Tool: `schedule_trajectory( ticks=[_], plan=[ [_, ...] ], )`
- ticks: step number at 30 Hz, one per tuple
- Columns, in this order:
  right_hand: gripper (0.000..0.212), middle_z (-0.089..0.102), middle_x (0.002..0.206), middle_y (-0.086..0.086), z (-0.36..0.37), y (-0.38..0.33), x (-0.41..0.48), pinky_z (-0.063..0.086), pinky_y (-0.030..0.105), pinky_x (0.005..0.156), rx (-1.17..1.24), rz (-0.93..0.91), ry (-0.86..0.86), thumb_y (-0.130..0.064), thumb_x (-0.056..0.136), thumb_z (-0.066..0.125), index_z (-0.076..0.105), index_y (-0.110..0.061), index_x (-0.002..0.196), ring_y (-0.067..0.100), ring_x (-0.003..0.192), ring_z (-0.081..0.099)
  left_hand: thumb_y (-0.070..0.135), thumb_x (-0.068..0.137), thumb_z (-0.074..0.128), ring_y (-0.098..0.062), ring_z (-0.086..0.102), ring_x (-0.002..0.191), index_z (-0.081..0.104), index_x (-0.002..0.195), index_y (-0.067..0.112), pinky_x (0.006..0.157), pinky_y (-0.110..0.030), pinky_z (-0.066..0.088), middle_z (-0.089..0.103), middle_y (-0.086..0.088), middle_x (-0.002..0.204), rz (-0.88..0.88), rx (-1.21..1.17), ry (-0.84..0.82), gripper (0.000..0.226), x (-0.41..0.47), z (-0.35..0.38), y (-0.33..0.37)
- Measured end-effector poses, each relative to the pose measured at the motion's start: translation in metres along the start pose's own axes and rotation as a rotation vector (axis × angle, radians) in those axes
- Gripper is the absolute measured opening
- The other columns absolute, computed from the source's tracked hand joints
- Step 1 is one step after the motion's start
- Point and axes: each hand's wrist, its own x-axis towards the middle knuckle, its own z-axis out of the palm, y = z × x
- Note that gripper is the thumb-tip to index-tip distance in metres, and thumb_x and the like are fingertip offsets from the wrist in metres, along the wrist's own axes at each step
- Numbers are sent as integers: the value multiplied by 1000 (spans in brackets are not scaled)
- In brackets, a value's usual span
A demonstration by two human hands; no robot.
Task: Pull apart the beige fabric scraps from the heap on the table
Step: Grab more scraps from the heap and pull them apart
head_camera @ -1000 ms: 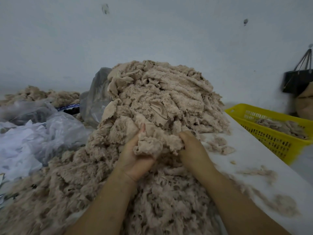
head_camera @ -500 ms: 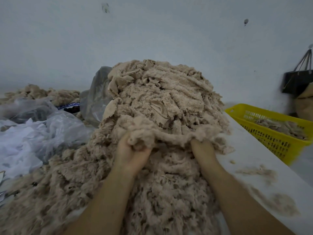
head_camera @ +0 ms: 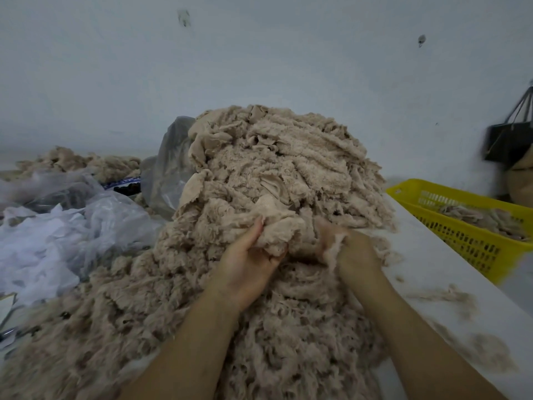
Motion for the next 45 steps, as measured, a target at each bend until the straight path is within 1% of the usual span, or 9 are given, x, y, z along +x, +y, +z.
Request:
schedule_trajectory(
  ticks=[5, 9, 13, 15, 20, 26, 34, 39, 45],
  plan=[
    [15, 51, 99, -7, 1, 6, 1, 34, 24, 55, -835, -208, -211, -20, 92, 57, 57, -30, 102, 10, 83, 49, 27, 83, 59, -22, 74, 95, 81, 97, 8, 90, -36, 54, 74, -13, 111, -25, -19, 42, 32, 1, -1, -3],
    [40, 43, 56, -7, 1, 2, 2, 24, 27, 48, -561, -372, 231, -34, 100, 50, 45, -24, 61, 11, 49, 39, 25, 82, 61, -16, 61, 69, 78, 95, 4, 73, -31, 58, 63, -10, 85, -50, -91, 39, 30, 1, -1, -2],
    [37, 42, 118, -8, 2, 13, 2, 39, 26, 65, -836, -352, -190, -25, 97, 59, 49, -34, 132, 12, 97, 44, 25, 86, 57, -16, 55, 70, 79, 85, 6, 79, -32, 55, 57, -10, 78, -57, -119, 26, 29, -1, 1, -3],
    [24, 48, 114, 0, -1, 19, 7, 43, 29, 69, -972, -299, -101, -38, 99, 55, 61, -22, 116, 20, 105, 49, 24, 85, 57, -11, 54, 48, 75, 76, 8, 60, -27, 56, 56, -3, 56, -49, -115, 20, 26, -2, 0, -3],
    [67, 58, 82, -8, -1, 1, -5, 46, 25, 65, -186, -310, 35, -75, 93, 26, 64, -19, 93, 6, 79, 56, 31, 88, 55, -15, 72, 80, 81, 93, 11, 75, -30, 57, 76, -7, 93, -57, 40, -24, 34, 0, 1, -1],
    [28, 45, 72, -12, 22, 1, -9, 34, 16, 55, -388, -429, -166, -45, 102, 43, 41, -36, 75, -2, 64, 44, 37, 89, 58, -30, 66, 116, 69, 121, 0, 96, -41, 54, 67, -21, 124, -120, 246, 29, 50, -1, 5, -6],
    [36, 30, 73, -2, -16, 1, 5, 30, 36, 59, 1, -119, 309, -46, 105, 35, 32, -23, 77, 7, 54, 27, 27, 88, 54, -15, 72, 64, 80, 77, 8, 66, -28, 62, 73, -7, 72, 47, -96, 104, 34, 7, -8, 10],
    [41, 64, 80, -23, 14, -7, -16, 42, 10, 53, -120, -179, -214, -87, 75, 42, 50, -50, 89, -7, 65, 59, 37, 95, 53, -16, 69, 80, 78, 92, 10, 71, -25, 57, 73, -8, 87, 65, 307, 10, 37, 5, -3, -3],
    [31, 68, 76, -19, 14, 3, -4, 43, 12, 56, -61, -129, -123, -6, 92, 56, 57, -37, 89, -1, 69, 62, 54, 81, 69, -19, 67, 114, 68, 123, 17, 90, -30, 55, 71, -4, 123, 69, 537, -31, 55, 1, 6, -10]
  ],
)
